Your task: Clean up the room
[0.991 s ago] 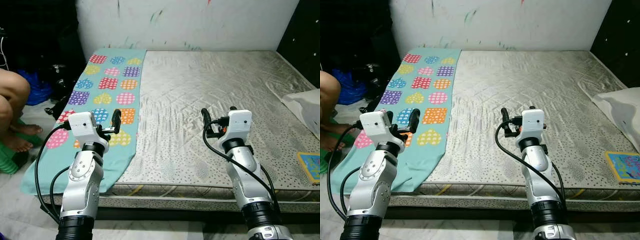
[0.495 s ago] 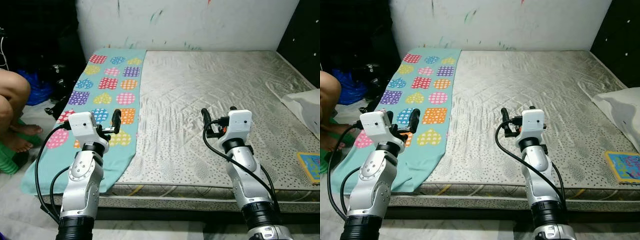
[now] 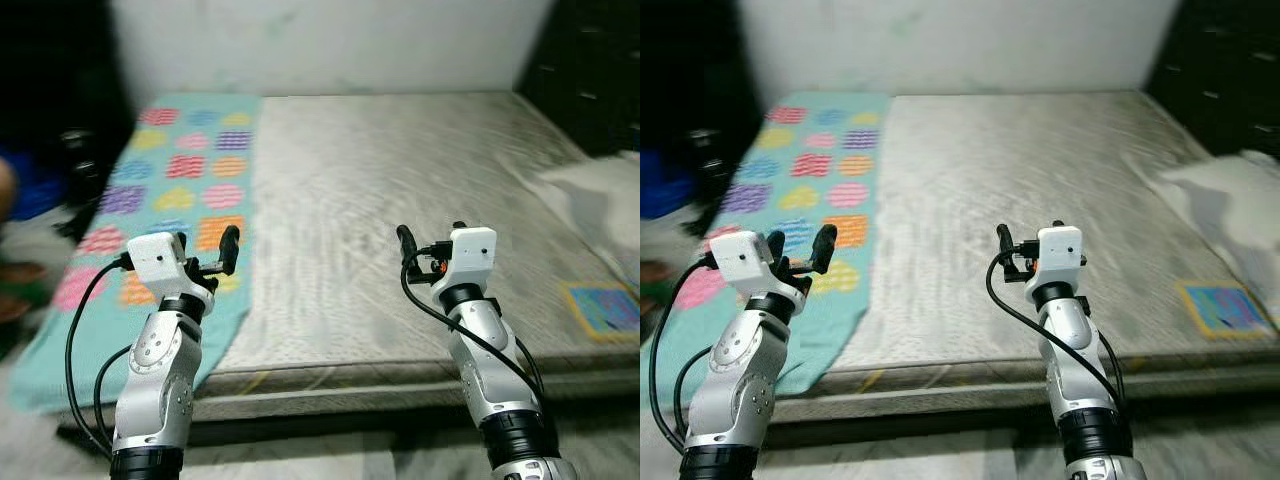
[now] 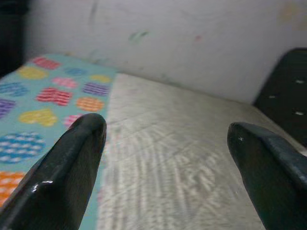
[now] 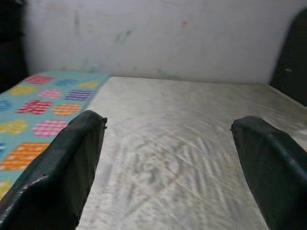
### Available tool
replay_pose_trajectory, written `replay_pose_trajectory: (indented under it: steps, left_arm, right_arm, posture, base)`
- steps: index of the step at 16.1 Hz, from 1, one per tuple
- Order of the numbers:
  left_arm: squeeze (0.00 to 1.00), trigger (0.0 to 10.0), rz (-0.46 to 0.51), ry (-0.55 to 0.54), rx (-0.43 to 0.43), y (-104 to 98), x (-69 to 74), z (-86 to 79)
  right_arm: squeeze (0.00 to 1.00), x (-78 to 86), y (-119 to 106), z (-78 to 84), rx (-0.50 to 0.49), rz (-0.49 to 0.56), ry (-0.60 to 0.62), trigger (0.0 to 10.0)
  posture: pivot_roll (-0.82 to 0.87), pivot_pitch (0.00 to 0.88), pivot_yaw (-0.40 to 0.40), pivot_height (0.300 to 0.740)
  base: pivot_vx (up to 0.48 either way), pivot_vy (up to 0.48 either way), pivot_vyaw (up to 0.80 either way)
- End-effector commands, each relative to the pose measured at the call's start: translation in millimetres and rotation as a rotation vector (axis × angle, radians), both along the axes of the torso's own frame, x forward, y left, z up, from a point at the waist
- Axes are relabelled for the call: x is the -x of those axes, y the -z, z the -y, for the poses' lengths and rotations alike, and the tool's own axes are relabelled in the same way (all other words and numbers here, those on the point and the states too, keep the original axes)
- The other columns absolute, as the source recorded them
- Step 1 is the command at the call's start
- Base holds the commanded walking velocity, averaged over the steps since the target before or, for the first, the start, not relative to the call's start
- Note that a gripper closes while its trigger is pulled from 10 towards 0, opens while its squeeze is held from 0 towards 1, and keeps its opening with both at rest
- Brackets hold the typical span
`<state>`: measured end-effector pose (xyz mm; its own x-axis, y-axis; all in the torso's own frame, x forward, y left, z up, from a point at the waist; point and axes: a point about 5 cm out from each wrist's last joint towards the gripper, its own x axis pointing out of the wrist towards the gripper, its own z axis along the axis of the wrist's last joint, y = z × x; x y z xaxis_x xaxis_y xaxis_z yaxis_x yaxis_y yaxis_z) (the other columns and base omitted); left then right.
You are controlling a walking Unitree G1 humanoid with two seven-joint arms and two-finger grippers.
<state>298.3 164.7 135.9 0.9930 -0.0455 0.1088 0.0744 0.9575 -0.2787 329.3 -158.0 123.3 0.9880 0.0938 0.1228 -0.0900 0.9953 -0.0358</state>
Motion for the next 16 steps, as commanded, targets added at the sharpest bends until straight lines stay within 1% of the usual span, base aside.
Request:
replay_pose_trajectory:
  steps: [1,13,14,16]
  left_arm:
    - [0.00,10.0,0.015,0.022,0.001,-3.0,1.2,1.8]
    - [0.00,10.0,0.015,0.031,0.007,-3.1,1.7,3.7]
    - [0.00,10.0,0.008,0.024,0.004,-2.1,1.2,3.3]
    - [0.00,10.0,-0.011,0.004,0.011,0.1,-0.1,3.0]
  right_arm:
    - [0.00,-1.3,-5.0,-0.1,0.003,0.014,-0.008,10.0]
    - [0.00,-1.6,-4.9,3.7,0.021,0.013,-0.006,10.0]
    - [0.00,-2.2,-5.0,5.1,0.024,0.013,-0.004,10.0]
    - [0.00,-3.2,-6.0,7.2,0.028,0.015,0.000,10.0]
  posture:
    - [-0.09,0.037,-0.003,0.740]
    - [-0.10,0.035,-0.006,0.740]
    - [-0.09,0.033,-0.008,0.740]
    - [-0.09,0.033,-0.008,0.740]
  base:
    - [0.307,0.000,0.00]
    - [0.419,0.000,0.00]
    - [0.345,0.000,0.00]
    - [0.000,0.000,0.00]
